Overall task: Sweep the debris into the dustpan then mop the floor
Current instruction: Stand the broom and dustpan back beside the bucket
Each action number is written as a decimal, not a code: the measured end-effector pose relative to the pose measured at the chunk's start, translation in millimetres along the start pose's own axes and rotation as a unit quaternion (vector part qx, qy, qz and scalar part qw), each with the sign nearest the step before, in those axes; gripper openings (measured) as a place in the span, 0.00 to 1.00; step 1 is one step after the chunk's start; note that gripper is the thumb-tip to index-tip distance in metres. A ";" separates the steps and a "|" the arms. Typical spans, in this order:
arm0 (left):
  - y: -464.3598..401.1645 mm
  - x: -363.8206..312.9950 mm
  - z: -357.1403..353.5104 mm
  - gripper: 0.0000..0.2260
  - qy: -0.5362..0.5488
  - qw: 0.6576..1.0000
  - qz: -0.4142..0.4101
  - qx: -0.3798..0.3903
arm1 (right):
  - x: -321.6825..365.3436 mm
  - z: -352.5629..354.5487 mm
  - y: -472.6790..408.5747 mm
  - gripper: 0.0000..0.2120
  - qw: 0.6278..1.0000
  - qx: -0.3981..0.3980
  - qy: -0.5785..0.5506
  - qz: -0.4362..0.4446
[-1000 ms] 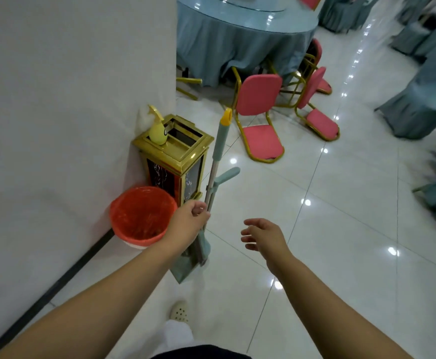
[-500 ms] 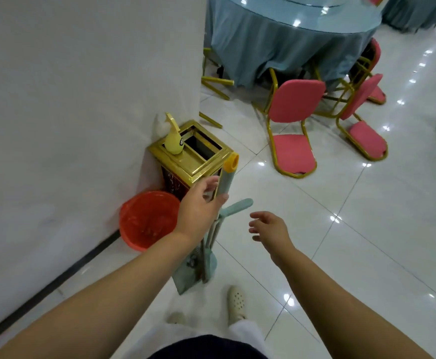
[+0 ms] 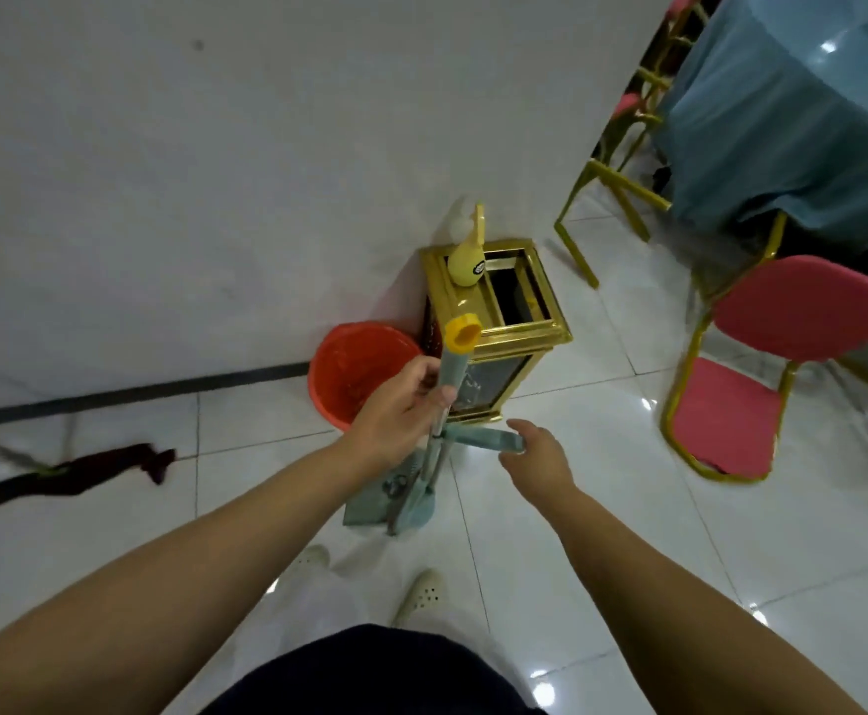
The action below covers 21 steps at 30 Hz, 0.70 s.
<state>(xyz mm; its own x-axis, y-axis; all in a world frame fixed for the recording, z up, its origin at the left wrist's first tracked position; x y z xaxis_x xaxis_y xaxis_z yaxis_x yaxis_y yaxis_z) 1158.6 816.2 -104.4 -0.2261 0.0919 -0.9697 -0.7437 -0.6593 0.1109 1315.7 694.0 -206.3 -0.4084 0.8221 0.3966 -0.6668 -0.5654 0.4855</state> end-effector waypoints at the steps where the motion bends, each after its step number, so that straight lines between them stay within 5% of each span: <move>1: 2.8 0.1 -0.2 0.07 -0.004 1.000 0.003 -0.005 | 2.1 -3.2 -3.3 0.22 1.000 0.010 0.015 0.012; 11: 43.8 -13.4 21.5 0.09 0.028 0.997 -0.029 -0.060 | 23.1 -40.3 7.5 0.17 0.990 0.113 0.060 0.056; 21: 95.9 8.1 126.1 0.06 0.050 0.990 -0.039 -0.126 | 114.0 -90.2 59.8 0.08 0.989 0.097 0.063 0.096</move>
<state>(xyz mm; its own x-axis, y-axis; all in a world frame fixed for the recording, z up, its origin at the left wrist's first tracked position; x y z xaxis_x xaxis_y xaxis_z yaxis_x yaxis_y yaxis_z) 1006.1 847.9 -74.2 -0.1013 0.0831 -0.9914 -0.5721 -0.8201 -0.0103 1173.0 759.9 -202.3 -0.5984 0.6926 0.4028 -0.4422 -0.7047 0.5548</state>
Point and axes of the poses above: each hand's wrist, its own y-axis away from the middle knuckle, its own z-axis out of the back of the hand, x = y × z, the point moved 10 cm from there along -y, towards the middle knuckle, and after that the axes turned 4 degrees about -z, right-handed, at the moved point
